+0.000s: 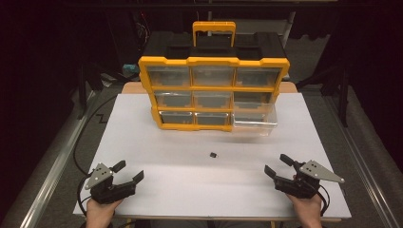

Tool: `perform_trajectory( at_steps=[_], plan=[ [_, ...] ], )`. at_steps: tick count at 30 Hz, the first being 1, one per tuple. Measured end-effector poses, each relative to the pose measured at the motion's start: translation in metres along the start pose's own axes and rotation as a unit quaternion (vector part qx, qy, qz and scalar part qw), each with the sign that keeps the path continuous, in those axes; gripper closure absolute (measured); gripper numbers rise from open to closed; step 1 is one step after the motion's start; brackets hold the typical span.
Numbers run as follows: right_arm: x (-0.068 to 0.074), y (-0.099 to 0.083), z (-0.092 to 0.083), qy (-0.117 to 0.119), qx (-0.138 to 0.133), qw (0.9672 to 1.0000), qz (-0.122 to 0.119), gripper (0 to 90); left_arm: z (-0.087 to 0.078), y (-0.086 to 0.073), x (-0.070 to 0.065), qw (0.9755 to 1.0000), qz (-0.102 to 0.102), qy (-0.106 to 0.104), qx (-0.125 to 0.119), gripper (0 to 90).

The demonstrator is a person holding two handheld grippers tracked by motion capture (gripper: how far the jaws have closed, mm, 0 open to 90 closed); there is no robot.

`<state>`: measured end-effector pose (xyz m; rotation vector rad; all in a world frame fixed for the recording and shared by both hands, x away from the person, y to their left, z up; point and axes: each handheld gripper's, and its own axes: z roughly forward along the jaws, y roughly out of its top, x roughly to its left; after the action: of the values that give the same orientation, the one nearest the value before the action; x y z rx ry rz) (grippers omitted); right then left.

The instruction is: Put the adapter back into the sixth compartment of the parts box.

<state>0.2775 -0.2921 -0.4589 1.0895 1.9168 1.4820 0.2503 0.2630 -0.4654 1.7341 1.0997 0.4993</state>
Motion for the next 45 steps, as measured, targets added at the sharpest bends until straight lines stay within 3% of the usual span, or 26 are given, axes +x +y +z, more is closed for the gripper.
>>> perform_trajectory(
  at_steps=[45],
  plan=[
    [0.019, 0.011, 0.030, 0.031, 0.004, 0.9995, -0.006, 22.8, 0.002, 0.000, 0.000, 1.0000, -0.001, -0.003, 0.008, 19.0]
  ],
)
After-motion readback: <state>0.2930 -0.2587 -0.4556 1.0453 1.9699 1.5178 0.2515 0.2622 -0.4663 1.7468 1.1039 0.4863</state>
